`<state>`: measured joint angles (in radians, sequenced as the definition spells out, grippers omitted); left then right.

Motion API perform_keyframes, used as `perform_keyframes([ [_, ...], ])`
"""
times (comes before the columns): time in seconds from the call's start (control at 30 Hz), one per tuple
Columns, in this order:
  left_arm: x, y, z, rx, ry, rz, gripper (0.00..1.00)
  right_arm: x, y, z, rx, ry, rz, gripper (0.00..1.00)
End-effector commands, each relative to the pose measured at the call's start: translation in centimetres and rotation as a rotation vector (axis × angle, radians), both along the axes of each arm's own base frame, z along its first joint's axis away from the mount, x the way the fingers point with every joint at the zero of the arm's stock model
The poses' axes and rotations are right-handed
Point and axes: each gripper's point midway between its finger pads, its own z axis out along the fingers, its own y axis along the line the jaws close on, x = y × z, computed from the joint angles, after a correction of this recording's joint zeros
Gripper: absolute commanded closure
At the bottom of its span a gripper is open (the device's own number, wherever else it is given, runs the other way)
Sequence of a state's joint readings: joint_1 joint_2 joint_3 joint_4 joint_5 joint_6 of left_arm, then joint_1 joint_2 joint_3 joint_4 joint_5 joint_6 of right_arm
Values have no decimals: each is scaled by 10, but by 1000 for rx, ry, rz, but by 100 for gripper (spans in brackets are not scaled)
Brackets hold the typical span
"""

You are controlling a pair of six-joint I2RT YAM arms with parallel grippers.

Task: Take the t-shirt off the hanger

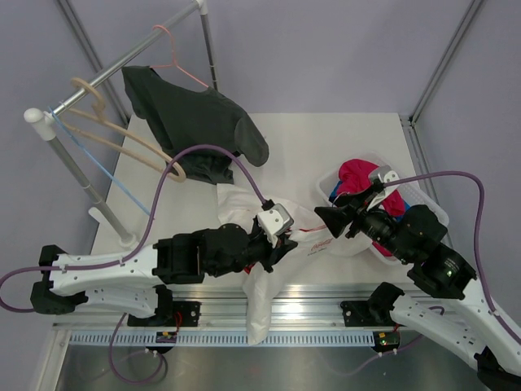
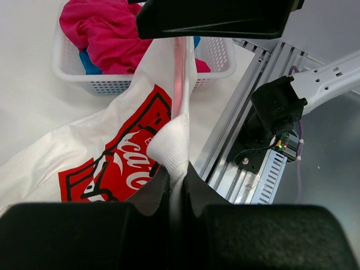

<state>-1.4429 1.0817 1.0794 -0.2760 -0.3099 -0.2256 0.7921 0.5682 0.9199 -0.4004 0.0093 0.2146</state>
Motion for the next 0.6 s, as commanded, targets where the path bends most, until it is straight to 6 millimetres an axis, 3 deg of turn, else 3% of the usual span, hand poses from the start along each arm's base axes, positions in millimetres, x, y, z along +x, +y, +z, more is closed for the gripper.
perform_keyframes([
  [0.0, -5, -3, 54, -208, -22, -30, 100, 18, -4, 10, 25, -53, -86, 42],
  [0.3, 6, 15, 64, -273, 8, 59, 100, 22, -3, 9, 62, -47, -108, 79],
  [0.4, 9, 15, 63, -281, 20, 83, 100, 21, 1, 8, 74, -41, -87, 87],
  [0.5, 13, 17, 66, -306, 27, 111, 100, 21, 6, 5, 74, -31, -71, 89],
  [0.53, 13, 16, 66, -310, 31, 110, 100, 22, 6, 5, 75, -28, -79, 100],
  [0.57, 11, 15, 69, -314, 32, 98, 99, 23, 4, 7, 75, -30, -88, 100],
])
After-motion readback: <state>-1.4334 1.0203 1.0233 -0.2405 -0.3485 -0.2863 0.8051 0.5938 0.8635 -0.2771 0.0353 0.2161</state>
